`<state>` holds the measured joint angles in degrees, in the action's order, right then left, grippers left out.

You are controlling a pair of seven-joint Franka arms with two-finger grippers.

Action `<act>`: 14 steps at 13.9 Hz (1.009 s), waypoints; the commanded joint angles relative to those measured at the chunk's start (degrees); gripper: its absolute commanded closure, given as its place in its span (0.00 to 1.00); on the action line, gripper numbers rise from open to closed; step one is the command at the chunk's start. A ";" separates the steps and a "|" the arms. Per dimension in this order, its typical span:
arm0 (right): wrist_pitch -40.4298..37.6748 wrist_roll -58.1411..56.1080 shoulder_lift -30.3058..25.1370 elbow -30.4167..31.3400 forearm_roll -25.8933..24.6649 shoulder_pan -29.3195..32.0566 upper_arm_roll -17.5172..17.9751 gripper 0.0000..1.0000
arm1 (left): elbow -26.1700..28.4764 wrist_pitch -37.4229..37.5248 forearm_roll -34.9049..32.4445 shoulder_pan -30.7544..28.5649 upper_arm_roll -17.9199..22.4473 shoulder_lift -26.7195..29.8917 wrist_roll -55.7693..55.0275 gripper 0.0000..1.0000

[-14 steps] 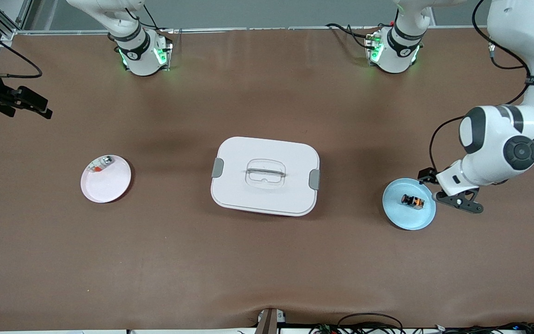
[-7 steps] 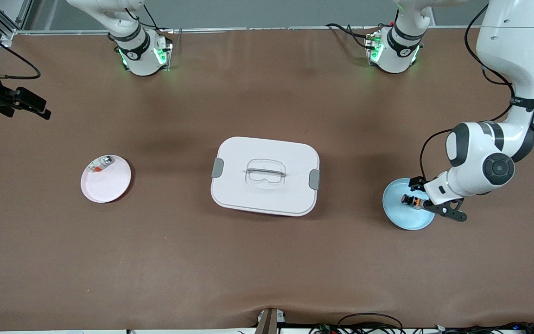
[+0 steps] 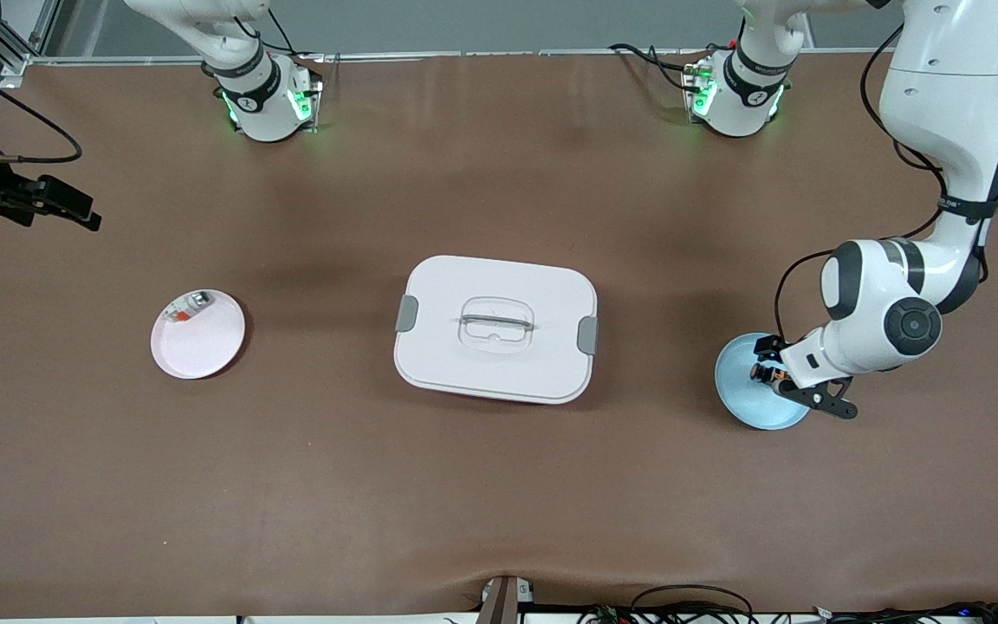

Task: Transfer orange switch to right arm and place
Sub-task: 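Close the left gripper on the orange switch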

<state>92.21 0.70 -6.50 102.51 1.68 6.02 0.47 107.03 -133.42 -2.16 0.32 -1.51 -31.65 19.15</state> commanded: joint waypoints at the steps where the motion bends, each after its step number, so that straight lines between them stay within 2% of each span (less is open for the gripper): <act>1: -0.72 0.09 -0.44 -2.66 -0.10 2.33 0.50 0.00 | -2.08 -0.35 -0.92 0.29 0.01 -1.75 0.89 0.00; 5: -1.50 0.00 -1.24 -5.92 0.25 2.25 0.67 0.00 | -2.00 -1.48 -0.92 0.38 0.01 -2.37 0.80 0.00; 14: -2.56 -0.09 -0.18 -5.75 0.60 2.77 0.59 0.00 | -1.38 -4.47 -0.92 1.00 0.01 -3.16 0.72 0.00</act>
<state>90.91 0.70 -6.67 97.02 1.73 7.76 0.35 105.86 -136.45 -2.16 1.24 -1.63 -34.19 19.16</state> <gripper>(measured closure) 0.000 0.000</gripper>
